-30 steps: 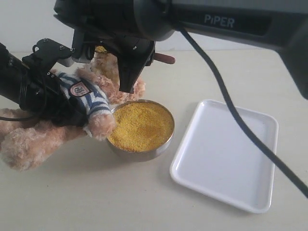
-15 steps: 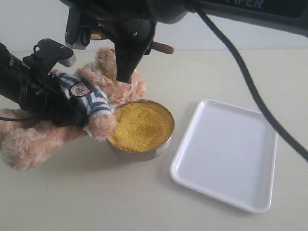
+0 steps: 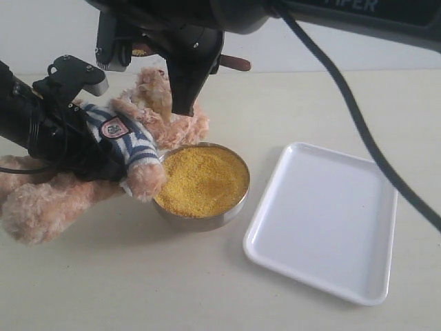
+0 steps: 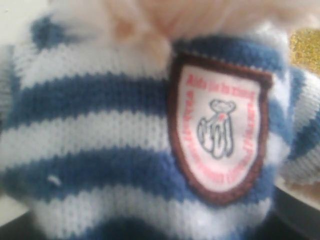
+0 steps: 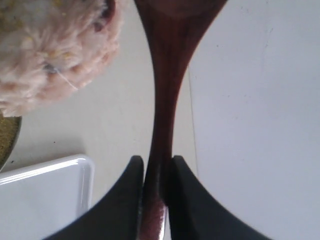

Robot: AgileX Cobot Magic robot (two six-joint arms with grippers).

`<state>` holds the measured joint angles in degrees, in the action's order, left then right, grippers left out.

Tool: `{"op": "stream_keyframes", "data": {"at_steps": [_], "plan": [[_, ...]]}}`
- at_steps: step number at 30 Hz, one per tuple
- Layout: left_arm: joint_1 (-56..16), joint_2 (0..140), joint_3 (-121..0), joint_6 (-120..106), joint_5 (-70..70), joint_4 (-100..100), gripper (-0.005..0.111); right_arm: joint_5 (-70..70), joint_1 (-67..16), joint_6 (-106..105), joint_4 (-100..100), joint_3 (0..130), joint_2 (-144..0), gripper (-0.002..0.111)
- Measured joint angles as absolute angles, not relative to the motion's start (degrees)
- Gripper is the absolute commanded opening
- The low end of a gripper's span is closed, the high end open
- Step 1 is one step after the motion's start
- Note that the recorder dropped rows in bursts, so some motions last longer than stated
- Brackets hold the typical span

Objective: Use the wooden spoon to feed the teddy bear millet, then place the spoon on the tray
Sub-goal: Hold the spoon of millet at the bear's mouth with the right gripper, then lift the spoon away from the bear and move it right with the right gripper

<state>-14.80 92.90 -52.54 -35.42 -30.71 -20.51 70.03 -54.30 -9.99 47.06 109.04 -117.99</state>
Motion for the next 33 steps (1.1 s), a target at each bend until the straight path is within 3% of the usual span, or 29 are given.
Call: {"op": "stream_keyframes", "data": {"at_steps": [16,33], "plan": [[-14.80,92.90,-52.54,-35.01,-30.60,-20.51,0.004,70.03,-54.30,-8.07,48.02,109.04,-117.86,0.000],[-14.80,92.31,-52.54,-34.56,-30.60,-20.51,0.004,69.90,-49.95,-7.30,27.57,109.04,-114.80,0.000]]}}
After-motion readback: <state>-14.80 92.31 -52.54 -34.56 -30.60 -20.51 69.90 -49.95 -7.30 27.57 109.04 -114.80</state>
